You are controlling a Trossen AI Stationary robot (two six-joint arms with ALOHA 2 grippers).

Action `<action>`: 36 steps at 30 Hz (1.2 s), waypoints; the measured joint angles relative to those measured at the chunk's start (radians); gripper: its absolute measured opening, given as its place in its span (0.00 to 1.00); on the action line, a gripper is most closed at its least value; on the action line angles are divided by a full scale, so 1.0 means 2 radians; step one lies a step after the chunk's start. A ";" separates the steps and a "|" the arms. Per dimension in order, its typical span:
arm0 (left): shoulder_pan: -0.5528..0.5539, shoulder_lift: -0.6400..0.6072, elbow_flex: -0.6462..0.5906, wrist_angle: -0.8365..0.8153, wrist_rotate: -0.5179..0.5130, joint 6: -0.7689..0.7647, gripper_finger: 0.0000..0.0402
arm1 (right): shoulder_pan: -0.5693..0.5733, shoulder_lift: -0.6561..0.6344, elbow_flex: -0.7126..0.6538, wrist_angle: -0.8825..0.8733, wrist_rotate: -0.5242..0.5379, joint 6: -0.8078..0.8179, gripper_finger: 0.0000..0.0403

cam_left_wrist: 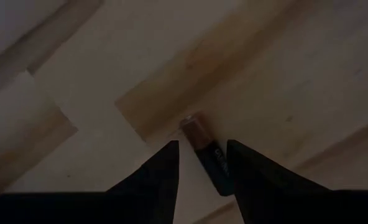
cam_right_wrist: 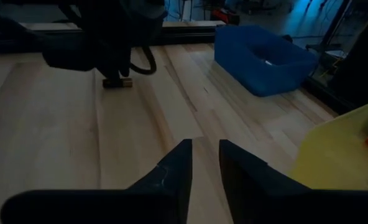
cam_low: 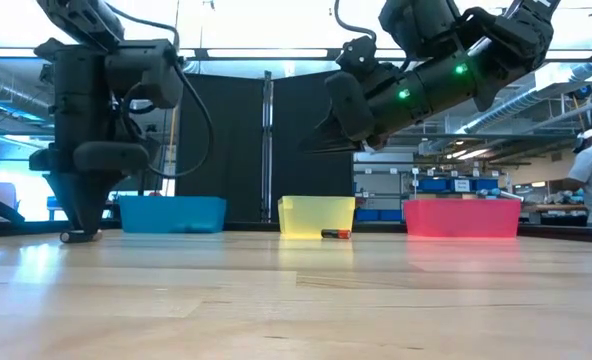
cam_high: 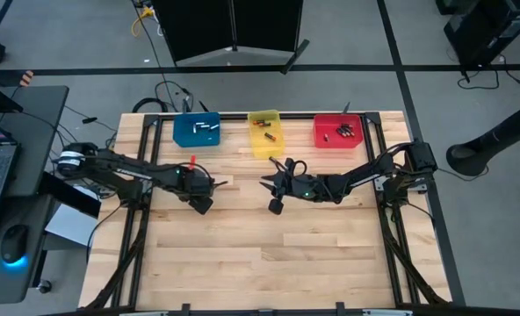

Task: Sort batteries
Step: Put the black brown battery into the red bin

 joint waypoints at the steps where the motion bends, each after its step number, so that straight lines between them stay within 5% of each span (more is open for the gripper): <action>1: 0.000 0.004 0.000 0.002 -0.003 0.001 0.36 | 0.000 0.000 0.000 0.000 -0.003 0.000 0.22; 14: -0.011 0.024 -0.024 0.027 -0.007 0.012 0.35 | 0.000 0.000 0.000 0.000 -0.004 -0.001 0.20; 24: -0.040 0.025 -0.002 0.053 -0.032 0.103 0.11 | 0.001 -0.009 0.000 -0.007 -0.004 -0.026 0.14; 30: -0.043 0.025 0.003 0.163 -0.044 0.155 0.11 | 0.008 -0.058 0.000 -0.087 0.005 -0.028 0.09; 36: -0.034 0.025 0.004 0.367 -0.059 0.239 0.11 | 0.018 -0.093 -0.004 -0.191 0.008 0.002 0.06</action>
